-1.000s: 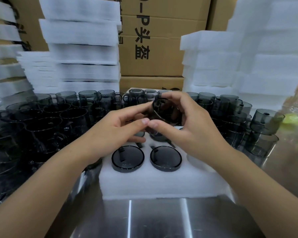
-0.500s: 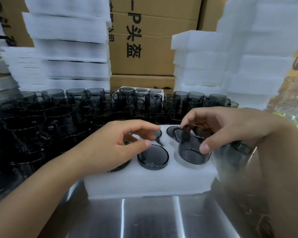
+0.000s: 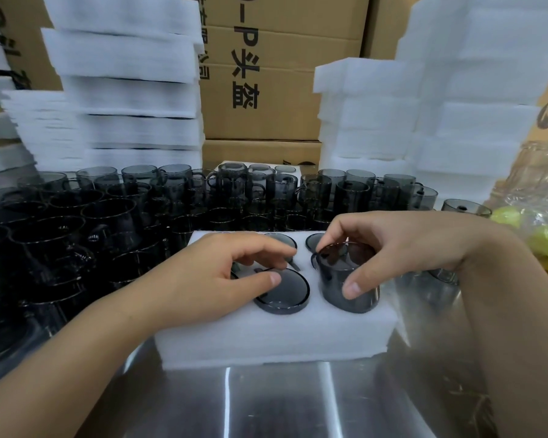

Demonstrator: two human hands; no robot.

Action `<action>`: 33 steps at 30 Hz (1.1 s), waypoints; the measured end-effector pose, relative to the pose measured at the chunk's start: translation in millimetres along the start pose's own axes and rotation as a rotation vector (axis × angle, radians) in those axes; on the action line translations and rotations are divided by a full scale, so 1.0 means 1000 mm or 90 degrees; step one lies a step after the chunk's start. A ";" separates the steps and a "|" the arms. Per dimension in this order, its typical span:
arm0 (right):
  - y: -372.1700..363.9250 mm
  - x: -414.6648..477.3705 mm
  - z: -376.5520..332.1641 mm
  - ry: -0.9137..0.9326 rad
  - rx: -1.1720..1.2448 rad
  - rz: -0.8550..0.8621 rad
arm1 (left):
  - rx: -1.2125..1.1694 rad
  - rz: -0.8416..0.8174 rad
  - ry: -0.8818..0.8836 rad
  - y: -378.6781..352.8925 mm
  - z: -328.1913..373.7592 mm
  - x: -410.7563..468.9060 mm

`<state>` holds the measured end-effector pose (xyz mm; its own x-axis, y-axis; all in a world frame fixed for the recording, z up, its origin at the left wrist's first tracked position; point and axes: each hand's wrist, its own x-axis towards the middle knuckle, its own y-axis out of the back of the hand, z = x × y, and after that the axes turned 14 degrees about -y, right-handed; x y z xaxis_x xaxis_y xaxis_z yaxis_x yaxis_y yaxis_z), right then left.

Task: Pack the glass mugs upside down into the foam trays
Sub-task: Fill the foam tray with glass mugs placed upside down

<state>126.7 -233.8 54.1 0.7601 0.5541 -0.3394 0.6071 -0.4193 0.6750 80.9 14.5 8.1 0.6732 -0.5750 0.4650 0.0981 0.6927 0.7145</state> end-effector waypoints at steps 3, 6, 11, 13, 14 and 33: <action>-0.001 0.001 0.000 0.000 -0.006 0.006 | -0.002 -0.001 0.003 0.000 -0.001 0.000; -0.001 -0.001 0.001 -0.005 -0.020 0.004 | -0.001 -0.004 0.005 0.000 -0.001 0.000; -0.001 -0.002 0.001 -0.046 -0.067 0.006 | 0.011 -0.014 0.002 0.000 -0.001 0.001; -0.002 -0.001 0.000 -0.055 -0.107 0.001 | 0.016 -0.019 0.002 0.000 0.000 0.001; -0.003 -0.001 -0.001 -0.057 -0.118 -0.002 | 0.019 -0.021 0.002 0.000 0.000 0.001; -0.007 0.004 -0.007 -0.086 -0.179 0.016 | 0.022 -0.033 0.012 0.000 0.002 0.000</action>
<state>124.3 -223.7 52.1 0.8094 0.4376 -0.3916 0.5142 -0.2060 0.8326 79.9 13.7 9.5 0.6812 -0.6018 0.4169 0.1087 0.6463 0.7553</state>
